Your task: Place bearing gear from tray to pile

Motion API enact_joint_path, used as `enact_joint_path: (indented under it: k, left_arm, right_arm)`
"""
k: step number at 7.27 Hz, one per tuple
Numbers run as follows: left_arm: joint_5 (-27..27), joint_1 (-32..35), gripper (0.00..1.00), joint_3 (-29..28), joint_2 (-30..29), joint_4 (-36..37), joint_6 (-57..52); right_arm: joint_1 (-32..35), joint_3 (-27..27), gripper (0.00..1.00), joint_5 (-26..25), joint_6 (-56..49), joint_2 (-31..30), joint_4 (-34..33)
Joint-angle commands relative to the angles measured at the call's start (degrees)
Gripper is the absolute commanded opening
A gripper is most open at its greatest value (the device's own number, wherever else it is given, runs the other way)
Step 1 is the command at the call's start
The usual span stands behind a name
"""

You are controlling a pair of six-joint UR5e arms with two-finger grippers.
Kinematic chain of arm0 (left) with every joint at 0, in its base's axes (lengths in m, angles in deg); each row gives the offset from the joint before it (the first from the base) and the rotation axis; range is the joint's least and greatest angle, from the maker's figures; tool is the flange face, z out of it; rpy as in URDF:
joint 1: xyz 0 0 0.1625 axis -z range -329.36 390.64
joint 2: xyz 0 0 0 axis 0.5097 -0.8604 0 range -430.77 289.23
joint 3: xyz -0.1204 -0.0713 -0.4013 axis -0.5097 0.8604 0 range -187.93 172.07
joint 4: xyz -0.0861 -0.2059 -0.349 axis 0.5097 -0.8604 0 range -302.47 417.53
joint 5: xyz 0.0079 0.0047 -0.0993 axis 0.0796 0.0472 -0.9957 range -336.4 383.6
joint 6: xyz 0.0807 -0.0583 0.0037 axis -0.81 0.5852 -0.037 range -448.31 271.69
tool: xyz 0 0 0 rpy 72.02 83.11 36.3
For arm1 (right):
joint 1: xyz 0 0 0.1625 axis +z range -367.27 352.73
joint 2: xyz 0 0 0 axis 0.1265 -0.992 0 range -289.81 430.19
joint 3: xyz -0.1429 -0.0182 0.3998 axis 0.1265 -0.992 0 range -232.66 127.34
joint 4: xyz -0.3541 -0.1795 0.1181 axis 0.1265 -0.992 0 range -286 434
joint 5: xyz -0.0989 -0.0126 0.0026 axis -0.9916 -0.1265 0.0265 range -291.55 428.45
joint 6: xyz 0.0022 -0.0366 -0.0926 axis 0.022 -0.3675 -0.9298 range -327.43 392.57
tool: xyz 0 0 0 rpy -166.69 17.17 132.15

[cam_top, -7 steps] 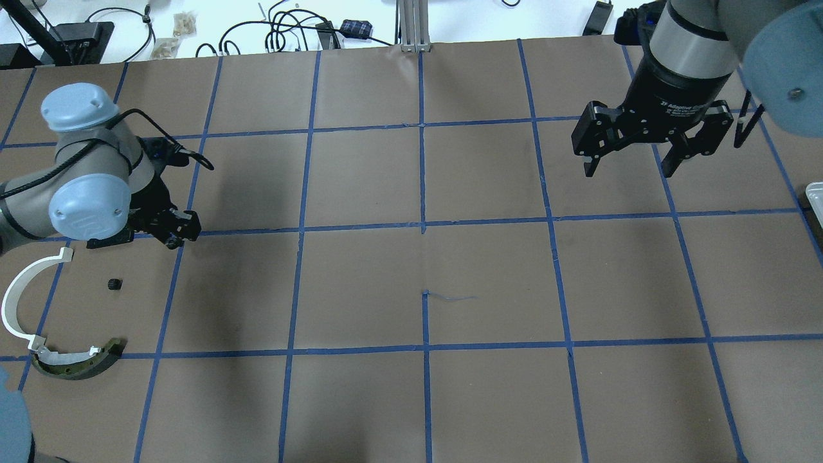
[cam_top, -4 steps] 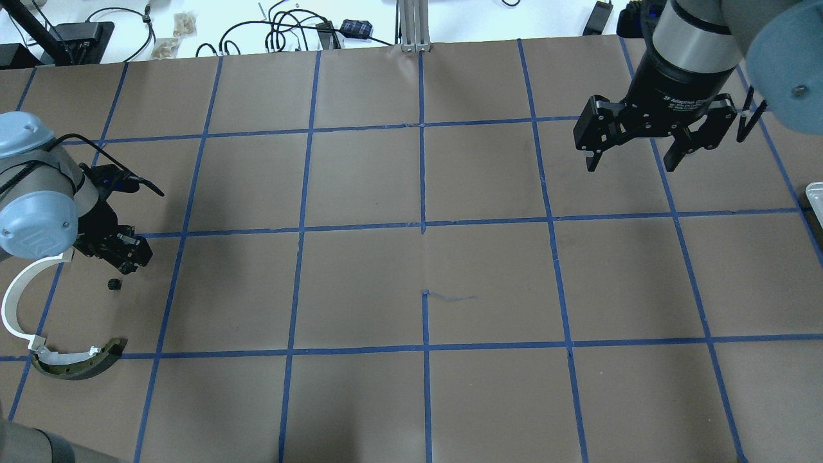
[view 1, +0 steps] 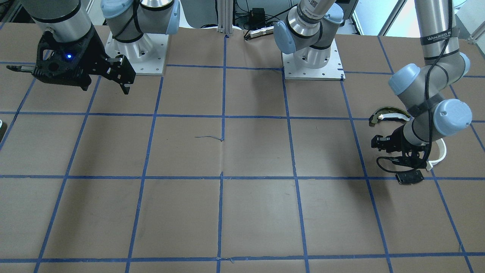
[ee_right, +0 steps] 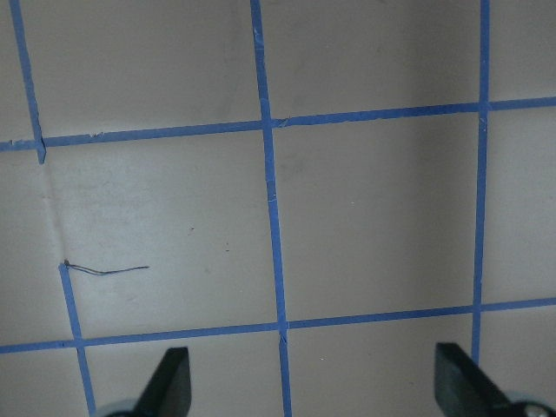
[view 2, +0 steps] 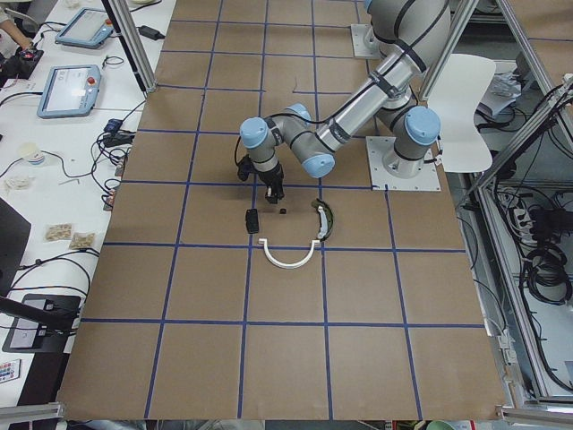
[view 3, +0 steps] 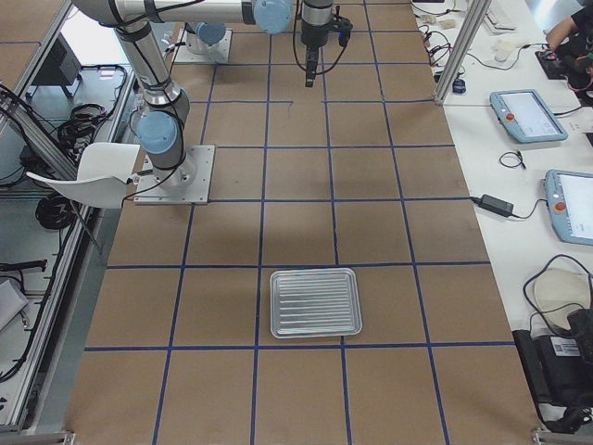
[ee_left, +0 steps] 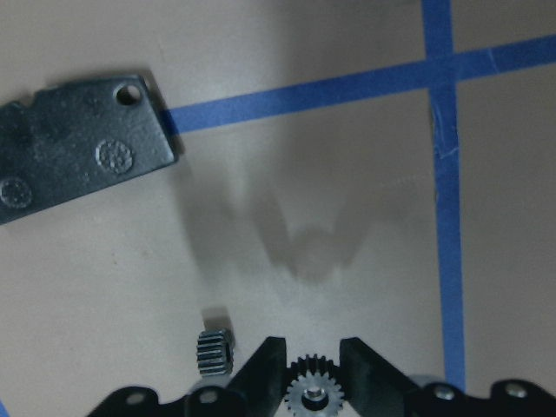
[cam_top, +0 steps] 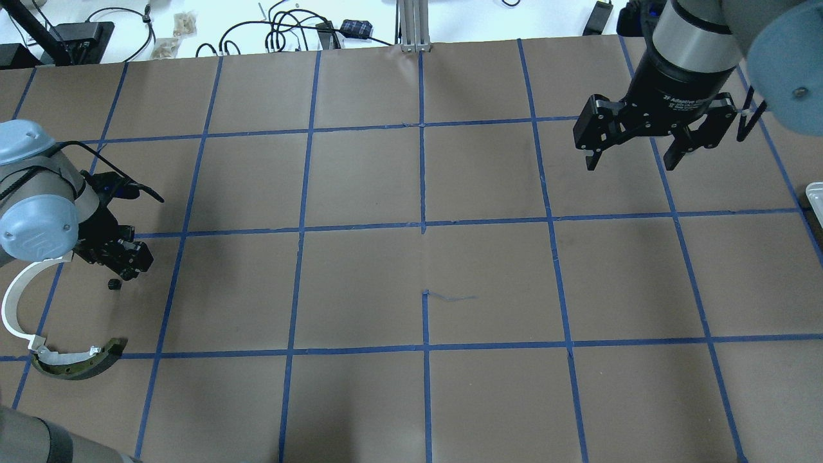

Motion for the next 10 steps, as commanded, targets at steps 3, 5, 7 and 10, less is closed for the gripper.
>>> enact_joint_path:
  k: [3, 5, 7, 10]
  left_arm:
    - [1.05, -0.18, 0.59, 0.00, -1.52, -0.10, -0.35]
    - [1.93, 0.95, 1.00, -2.53, -0.57, -0.45, -0.09]
    - [-0.25, 9.95, 1.00, -11.72, 4.68, -17.13, 10.72]
    - [-12.09, 23.25, 1.00, -20.55, 15.14, -29.63, 26.79]
  right_arm:
    - [-0.09, 0.05, 1.00, 0.00, -0.03, -0.25, -0.10]
    - [0.00, 0.05, 1.00, 0.00, -0.03, -0.33, -0.02]
    - [0.00, 0.05, 1.00, 0.00, 0.06, -0.33, -0.02]
    - [-0.09, 0.05, 1.00, 0.00, 0.06, -0.33, -0.11]
